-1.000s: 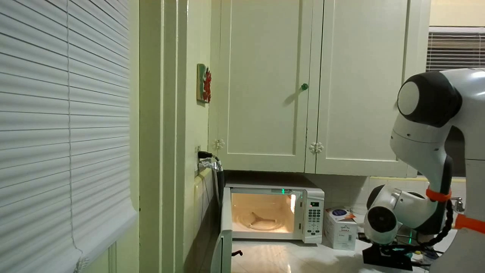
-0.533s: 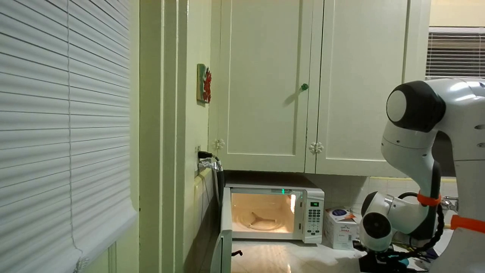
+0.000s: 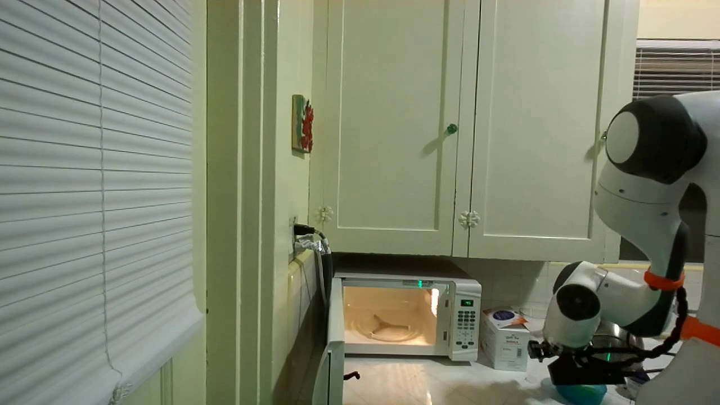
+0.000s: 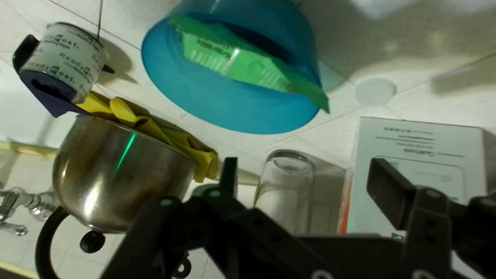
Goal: Take the blue bowl out of the microwave
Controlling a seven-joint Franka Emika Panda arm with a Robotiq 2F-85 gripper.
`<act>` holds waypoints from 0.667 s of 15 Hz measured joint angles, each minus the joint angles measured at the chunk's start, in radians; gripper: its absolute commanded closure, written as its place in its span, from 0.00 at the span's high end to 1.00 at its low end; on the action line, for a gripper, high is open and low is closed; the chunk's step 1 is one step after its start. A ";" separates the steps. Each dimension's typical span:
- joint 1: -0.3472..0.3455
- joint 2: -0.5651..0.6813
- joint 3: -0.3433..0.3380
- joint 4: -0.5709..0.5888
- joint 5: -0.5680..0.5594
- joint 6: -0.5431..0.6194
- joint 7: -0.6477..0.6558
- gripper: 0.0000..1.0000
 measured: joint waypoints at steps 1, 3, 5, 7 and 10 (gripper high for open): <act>-0.010 -0.044 -0.015 -0.007 0.006 0.094 -0.059 1.00; -0.023 -0.124 -0.057 -0.019 0.033 0.275 -0.202 1.00; -0.082 -0.171 -0.059 -0.018 0.045 0.439 -0.335 1.00; -0.172 -0.187 -0.017 -0.001 -0.004 0.588 -0.385 1.00; -0.334 -0.189 0.133 0.059 -0.028 0.812 -0.437 1.00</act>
